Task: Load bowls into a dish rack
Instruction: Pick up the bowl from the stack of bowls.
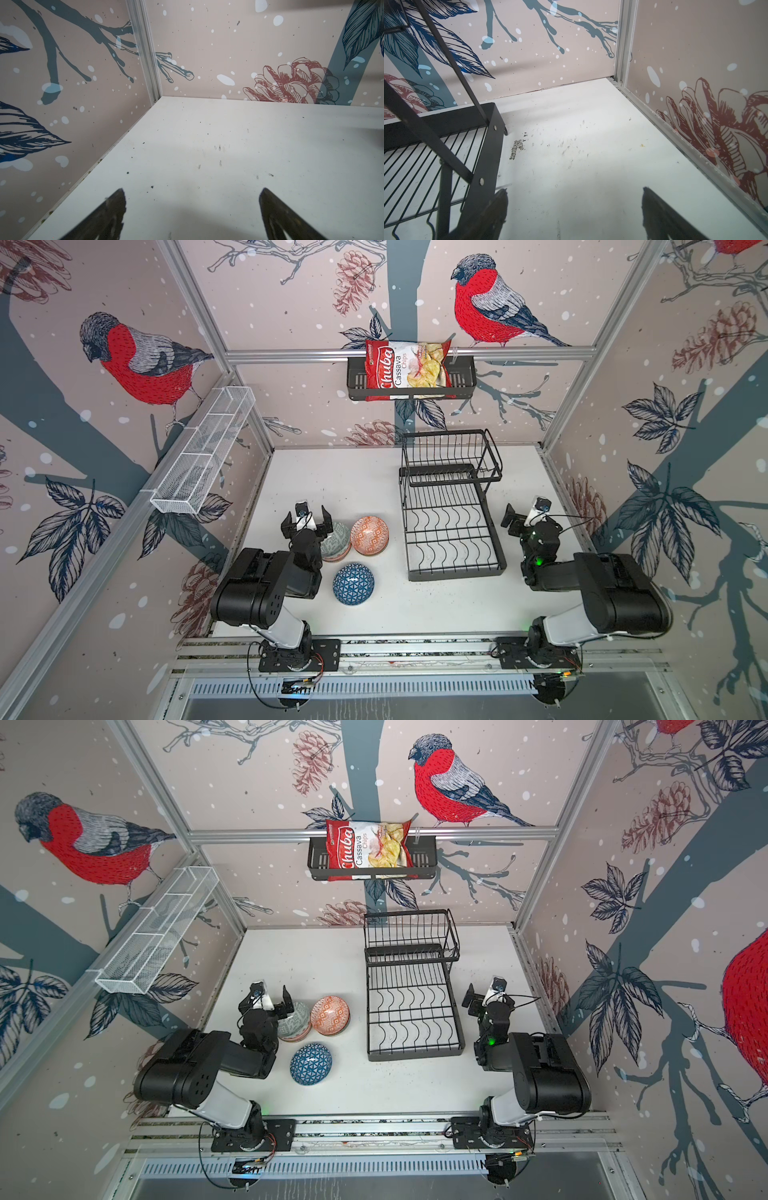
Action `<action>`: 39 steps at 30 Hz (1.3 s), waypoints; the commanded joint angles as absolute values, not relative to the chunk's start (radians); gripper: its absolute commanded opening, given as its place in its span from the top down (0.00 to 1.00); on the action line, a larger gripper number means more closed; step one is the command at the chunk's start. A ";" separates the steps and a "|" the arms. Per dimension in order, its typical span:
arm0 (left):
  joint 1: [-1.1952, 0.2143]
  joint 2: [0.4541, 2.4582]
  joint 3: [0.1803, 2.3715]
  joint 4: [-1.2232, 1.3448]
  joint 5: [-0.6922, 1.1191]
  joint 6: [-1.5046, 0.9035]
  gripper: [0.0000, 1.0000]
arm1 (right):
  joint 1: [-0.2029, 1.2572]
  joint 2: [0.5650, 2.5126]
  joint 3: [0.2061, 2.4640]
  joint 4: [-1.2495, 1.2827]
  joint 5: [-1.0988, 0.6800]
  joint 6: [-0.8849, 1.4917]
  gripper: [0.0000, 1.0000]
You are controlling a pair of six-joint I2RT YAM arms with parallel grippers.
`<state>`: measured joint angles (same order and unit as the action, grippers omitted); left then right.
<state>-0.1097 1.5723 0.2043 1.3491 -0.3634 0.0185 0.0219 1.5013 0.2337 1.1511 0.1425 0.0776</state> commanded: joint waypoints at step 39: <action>-0.107 1.516 0.150 1.442 -0.361 0.018 0.02 | 0.027 1.455 0.286 1.069 0.147 0.061 0.00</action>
